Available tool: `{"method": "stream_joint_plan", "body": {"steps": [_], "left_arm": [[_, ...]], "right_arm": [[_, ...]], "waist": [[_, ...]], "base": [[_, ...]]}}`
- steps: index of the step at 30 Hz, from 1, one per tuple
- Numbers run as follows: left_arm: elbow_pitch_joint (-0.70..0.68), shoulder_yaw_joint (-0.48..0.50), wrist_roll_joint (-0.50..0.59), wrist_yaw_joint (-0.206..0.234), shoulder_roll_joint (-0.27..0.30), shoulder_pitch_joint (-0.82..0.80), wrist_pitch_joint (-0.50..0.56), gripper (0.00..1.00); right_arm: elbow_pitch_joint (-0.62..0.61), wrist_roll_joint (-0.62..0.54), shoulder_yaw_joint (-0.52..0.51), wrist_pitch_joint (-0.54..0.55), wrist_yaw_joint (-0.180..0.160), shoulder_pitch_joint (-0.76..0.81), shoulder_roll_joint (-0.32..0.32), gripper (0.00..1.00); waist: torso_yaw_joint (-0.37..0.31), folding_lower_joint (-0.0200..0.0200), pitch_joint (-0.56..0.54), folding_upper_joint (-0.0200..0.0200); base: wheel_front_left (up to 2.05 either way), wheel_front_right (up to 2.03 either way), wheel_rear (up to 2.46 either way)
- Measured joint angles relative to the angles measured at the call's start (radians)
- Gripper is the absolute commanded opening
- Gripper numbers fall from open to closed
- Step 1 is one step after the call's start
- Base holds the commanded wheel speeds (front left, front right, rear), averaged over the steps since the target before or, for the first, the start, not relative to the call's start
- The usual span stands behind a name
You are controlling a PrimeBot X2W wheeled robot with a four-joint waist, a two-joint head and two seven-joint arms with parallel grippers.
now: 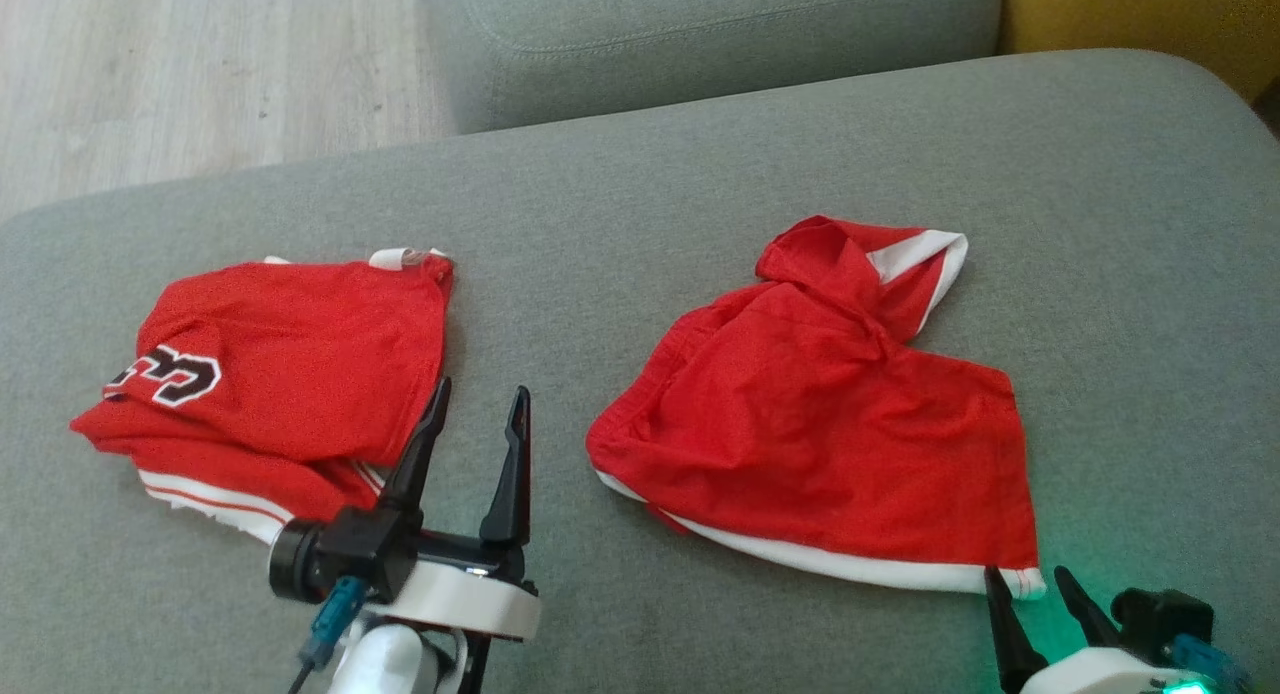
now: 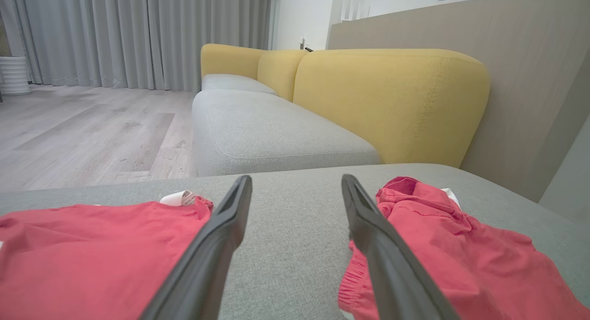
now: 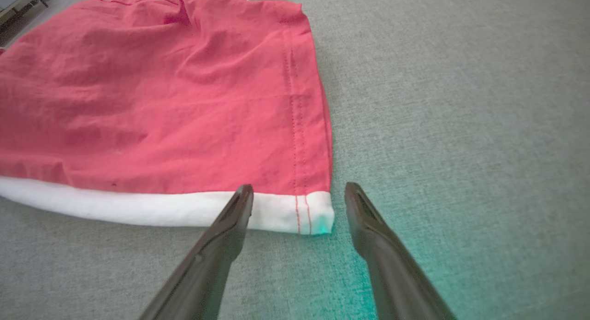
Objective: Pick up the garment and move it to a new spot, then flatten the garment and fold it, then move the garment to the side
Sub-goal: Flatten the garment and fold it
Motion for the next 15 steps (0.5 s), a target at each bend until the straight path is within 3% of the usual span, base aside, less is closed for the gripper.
{"method": "stream_joint_plan", "body": {"steps": [14,15], "left_arm": [[0.002,0.000,0.002,-0.001,0.000,-0.002,0.000,1.00],[0.002,0.000,0.002,-0.002,0.000,-0.002,0.000,1.00]], "right_arm": [[0.033,0.021,0.008,0.035,0.000,-0.012,0.000,1.00],[0.035,0.024,0.008,0.035,0.000,-0.016,0.000,0.93]], "waist": [[0.015,0.0001,0.023,0.0000],[0.015,0.0000,0.024,0.0000]], "base": [[0.00,0.00,0.00],[0.00,0.00,0.00]]}}
